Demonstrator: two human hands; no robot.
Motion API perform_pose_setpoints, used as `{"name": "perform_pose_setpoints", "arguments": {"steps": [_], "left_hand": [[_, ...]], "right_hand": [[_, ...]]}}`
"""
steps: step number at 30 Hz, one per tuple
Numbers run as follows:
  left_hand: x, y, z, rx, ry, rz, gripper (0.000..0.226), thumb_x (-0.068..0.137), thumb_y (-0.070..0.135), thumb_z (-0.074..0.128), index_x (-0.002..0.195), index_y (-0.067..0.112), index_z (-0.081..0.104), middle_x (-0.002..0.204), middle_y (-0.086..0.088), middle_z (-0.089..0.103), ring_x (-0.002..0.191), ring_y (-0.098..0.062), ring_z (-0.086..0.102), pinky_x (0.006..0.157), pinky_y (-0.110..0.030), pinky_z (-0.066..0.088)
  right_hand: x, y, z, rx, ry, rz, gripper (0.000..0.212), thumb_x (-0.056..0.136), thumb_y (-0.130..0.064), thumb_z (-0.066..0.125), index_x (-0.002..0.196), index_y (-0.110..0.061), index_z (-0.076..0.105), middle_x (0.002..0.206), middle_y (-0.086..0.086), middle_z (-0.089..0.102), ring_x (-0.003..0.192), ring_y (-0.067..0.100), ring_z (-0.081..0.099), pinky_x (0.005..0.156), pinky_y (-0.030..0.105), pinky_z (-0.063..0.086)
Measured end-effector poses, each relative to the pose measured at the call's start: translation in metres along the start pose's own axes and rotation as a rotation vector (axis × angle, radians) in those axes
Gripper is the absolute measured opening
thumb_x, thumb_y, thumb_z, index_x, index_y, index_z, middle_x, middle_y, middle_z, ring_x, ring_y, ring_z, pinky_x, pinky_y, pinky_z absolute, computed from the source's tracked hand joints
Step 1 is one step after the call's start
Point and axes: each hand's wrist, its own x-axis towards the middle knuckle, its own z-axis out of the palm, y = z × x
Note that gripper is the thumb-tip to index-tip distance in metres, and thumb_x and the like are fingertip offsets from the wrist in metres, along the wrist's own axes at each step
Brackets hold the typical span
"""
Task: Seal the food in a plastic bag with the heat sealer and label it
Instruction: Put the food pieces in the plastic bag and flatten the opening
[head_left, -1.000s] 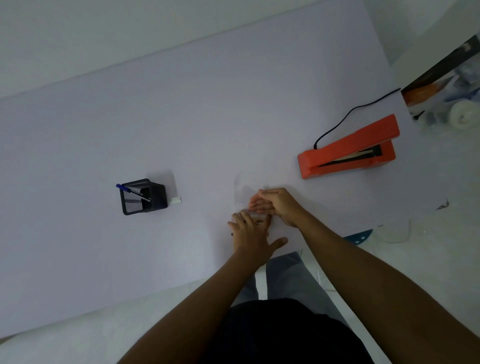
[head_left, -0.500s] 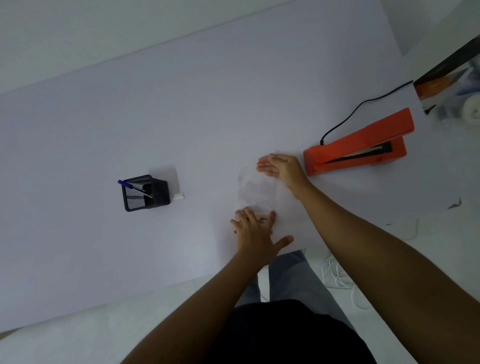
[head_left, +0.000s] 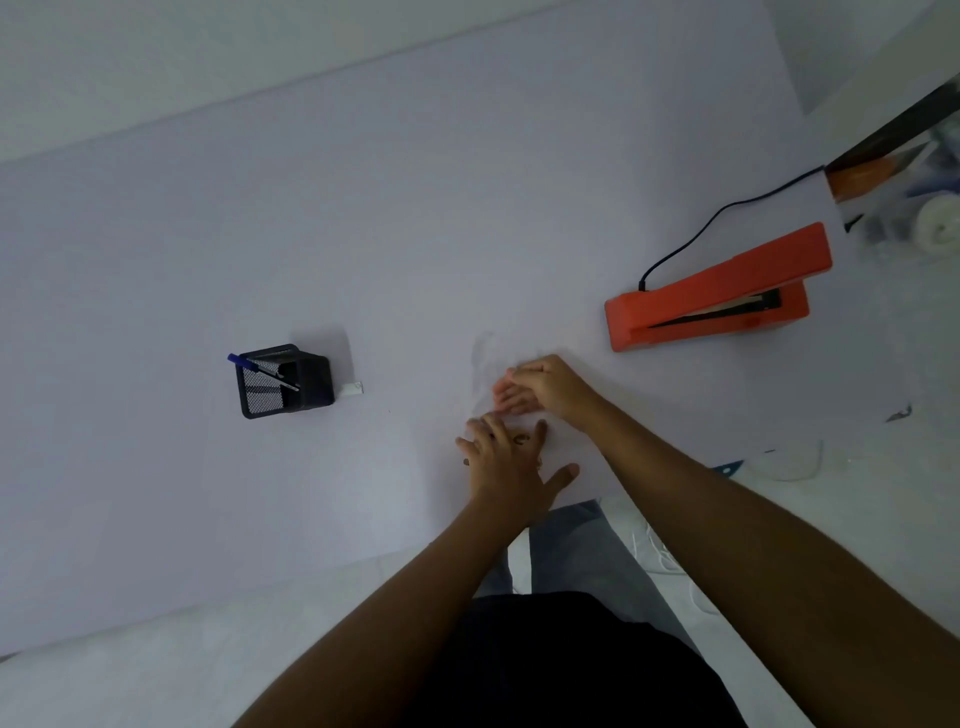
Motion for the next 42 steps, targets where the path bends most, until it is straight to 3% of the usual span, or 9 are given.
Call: {"name": "perform_pose_setpoints", "arguments": {"steps": [5,12,19,22,26,38,42], "left_hand": [[0.003,-0.002,-0.007,-0.010,-0.026,0.013,0.082,0.082,0.084,0.021,0.148,0.037,0.024,0.153,-0.029,0.022,0.136,-0.054,0.022,0.108,-0.066,0.024],[0.000,-0.001,-0.008,-0.027,-0.038,0.006,0.080,0.083,0.083,0.025,0.149,0.036,0.025,0.155,-0.028,0.019,0.138,-0.055,0.019,0.111,-0.067,0.021],[0.000,-0.001,-0.007,-0.010,-0.025,-0.001,0.078,0.085,0.080,0.024,0.149,0.038,0.023,0.154,-0.030,0.021,0.138,-0.053,0.020,0.110,-0.065,0.021],[0.003,-0.003,-0.007,-0.008,-0.023,-0.001,0.077,0.085,0.080,0.025,0.149,0.038,0.024,0.153,-0.031,0.023,0.137,-0.053,0.022,0.110,-0.065,0.022],[0.002,-0.002,-0.007,-0.007,-0.049,0.002,0.076,0.086,0.078,0.028,0.149,0.038,0.021,0.155,-0.029,0.018,0.139,-0.053,0.018,0.111,-0.067,0.020],[0.002,-0.002,-0.007,-0.012,-0.087,0.001,0.075,0.087,0.077,0.029,0.150,0.038,0.018,0.156,-0.029,0.012,0.140,-0.055,0.012,0.112,-0.067,0.017],[0.004,-0.002,-0.007,-0.021,-0.094,-0.001,0.075,0.087,0.077,0.028,0.150,0.038,0.019,0.157,-0.029,0.011,0.141,-0.055,0.010,0.111,-0.068,0.015]], "right_hand": [[0.028,-0.037,-0.011,0.090,0.044,-0.044,0.036,0.103,-0.019,0.048,0.111,0.011,0.068,0.108,0.028,0.072,0.102,0.040,0.071,0.099,0.048,0.052],[0.039,-0.046,-0.012,0.126,0.127,-0.143,0.031,0.102,-0.018,0.049,0.104,0.003,0.072,0.100,0.019,0.075,0.097,0.033,0.074,0.097,0.044,0.054],[0.007,-0.013,0.008,-0.009,-0.060,-0.037,0.032,0.101,-0.015,0.050,0.100,0.008,0.073,0.095,0.024,0.075,0.091,0.035,0.074,0.089,0.041,0.059],[0.009,-0.011,0.016,0.019,-0.057,0.019,0.033,0.102,-0.013,0.049,0.104,0.012,0.071,0.100,0.029,0.073,0.093,0.037,0.073,0.084,0.035,0.061],[0.023,-0.019,0.018,0.033,-0.073,0.020,0.036,0.102,-0.019,0.047,0.103,0.009,0.071,0.099,0.027,0.074,0.092,0.036,0.074,0.083,0.039,0.058],[0.060,-0.063,0.007,0.118,0.062,-0.062,0.035,0.100,-0.020,0.051,0.103,0.010,0.070,0.101,0.026,0.074,0.093,0.035,0.075,0.089,0.042,0.057],[0.050,-0.050,0.008,0.123,0.270,-0.258,0.032,0.098,-0.019,0.049,0.099,0.000,0.075,0.099,0.016,0.077,0.096,0.026,0.074,0.092,0.037,0.055]]}}
